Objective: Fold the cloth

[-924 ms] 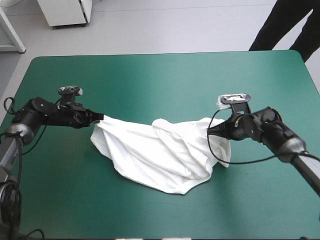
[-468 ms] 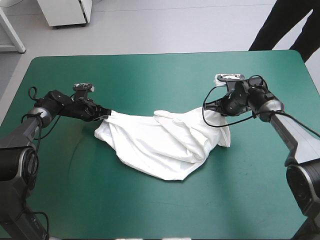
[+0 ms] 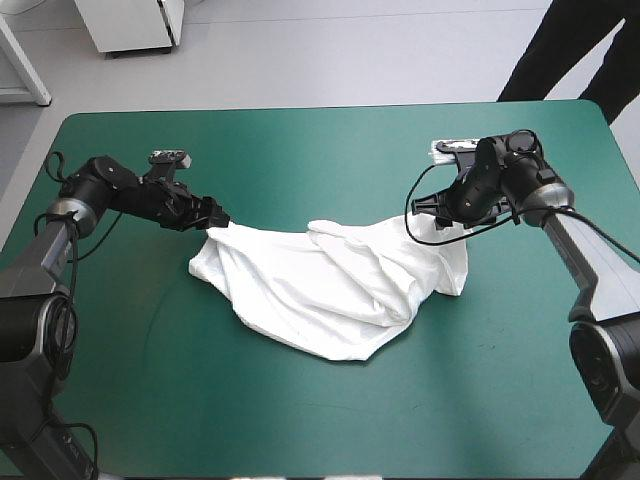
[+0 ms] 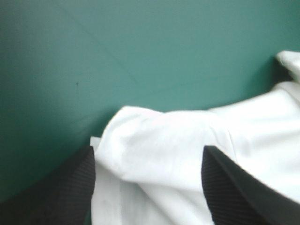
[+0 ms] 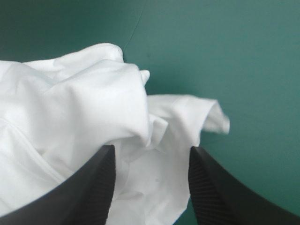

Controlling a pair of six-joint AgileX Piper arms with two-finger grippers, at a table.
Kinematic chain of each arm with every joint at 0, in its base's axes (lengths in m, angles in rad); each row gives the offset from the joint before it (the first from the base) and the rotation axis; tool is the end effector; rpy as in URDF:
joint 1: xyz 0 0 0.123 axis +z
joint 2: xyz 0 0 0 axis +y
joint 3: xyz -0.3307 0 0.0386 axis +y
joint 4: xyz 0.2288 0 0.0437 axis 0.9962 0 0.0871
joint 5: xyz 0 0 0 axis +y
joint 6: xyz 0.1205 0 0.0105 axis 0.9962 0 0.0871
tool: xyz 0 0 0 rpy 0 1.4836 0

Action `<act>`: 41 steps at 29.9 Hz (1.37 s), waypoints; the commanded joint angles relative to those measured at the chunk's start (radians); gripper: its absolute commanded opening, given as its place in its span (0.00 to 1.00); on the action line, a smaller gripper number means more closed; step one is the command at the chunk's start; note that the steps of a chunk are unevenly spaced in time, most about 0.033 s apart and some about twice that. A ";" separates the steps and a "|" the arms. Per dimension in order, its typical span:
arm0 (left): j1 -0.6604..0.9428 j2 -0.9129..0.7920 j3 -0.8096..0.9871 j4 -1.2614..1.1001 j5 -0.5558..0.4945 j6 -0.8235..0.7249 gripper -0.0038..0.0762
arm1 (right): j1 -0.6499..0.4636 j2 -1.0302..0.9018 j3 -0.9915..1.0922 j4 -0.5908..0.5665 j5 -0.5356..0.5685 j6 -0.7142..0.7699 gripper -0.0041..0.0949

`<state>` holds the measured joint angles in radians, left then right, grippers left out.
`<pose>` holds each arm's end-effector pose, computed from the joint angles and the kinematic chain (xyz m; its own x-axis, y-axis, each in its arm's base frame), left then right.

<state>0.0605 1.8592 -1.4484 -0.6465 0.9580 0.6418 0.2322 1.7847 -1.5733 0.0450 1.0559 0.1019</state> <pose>0.4020 -0.0354 0.2807 -0.8634 0.1484 -0.4822 0.3463 0.8693 -0.3526 0.3754 0.0936 0.3209 -0.9230 -0.0912 -0.3738 -0.1313 0.9879 0.0831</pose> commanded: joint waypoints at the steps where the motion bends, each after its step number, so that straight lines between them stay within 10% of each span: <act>1: -0.010 -0.049 -0.108 0.087 0.151 -0.087 0.59 | -0.007 -0.097 -0.044 -0.033 0.036 -0.016 0.52; 19: -0.236 -0.259 -0.028 0.615 0.262 -0.558 0.51 | -0.007 -0.299 -0.044 -0.095 0.124 -0.015 0.52; 41: -0.239 -0.116 0.174 0.683 -0.050 -0.659 0.51 | -0.007 -0.343 -0.044 -0.093 0.135 -0.015 0.41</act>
<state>-0.1742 1.7694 -1.2514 0.0349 0.9497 0.0000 0.2303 1.4829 -1.5868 -0.0366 1.2193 0.0953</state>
